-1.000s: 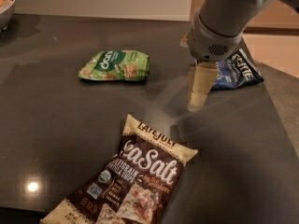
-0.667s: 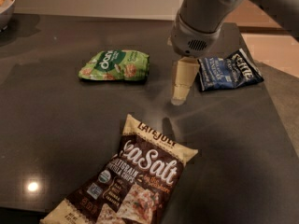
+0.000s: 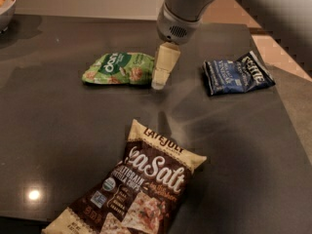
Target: Move green rice chip bag near brown chip bag
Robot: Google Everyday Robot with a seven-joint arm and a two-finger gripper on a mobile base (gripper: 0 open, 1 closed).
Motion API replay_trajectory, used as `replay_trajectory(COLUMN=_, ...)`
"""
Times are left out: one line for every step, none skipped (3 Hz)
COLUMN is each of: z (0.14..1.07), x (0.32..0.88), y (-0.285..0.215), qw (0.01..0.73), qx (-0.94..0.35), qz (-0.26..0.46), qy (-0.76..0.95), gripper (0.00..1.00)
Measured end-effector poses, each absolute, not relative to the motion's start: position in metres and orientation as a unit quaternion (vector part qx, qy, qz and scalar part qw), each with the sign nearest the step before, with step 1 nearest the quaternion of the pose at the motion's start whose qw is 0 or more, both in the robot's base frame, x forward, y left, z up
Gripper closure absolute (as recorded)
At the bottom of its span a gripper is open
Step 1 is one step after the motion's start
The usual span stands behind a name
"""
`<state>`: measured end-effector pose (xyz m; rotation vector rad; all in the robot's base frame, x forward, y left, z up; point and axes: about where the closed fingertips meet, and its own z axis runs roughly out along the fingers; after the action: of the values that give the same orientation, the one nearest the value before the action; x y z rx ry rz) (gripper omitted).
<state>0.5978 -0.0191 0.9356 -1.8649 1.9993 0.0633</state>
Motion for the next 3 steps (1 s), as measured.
replay_trajectory(z=0.934, x=0.631, y=0.000, qw=0.234, qx=-0.652, qz=0.021, qy=0.721, gripper=0.00)
replay_trajectory(z=0.925, x=0.653, y=0.024, qw=0.242, qx=-0.652, qz=0.018, qy=0.719, gripper=0.00)
replay_trajectory(z=0.913, x=0.672, y=0.049, qw=0.237, qx=-0.656, qz=0.005, qy=0.717, gripper=0.00)
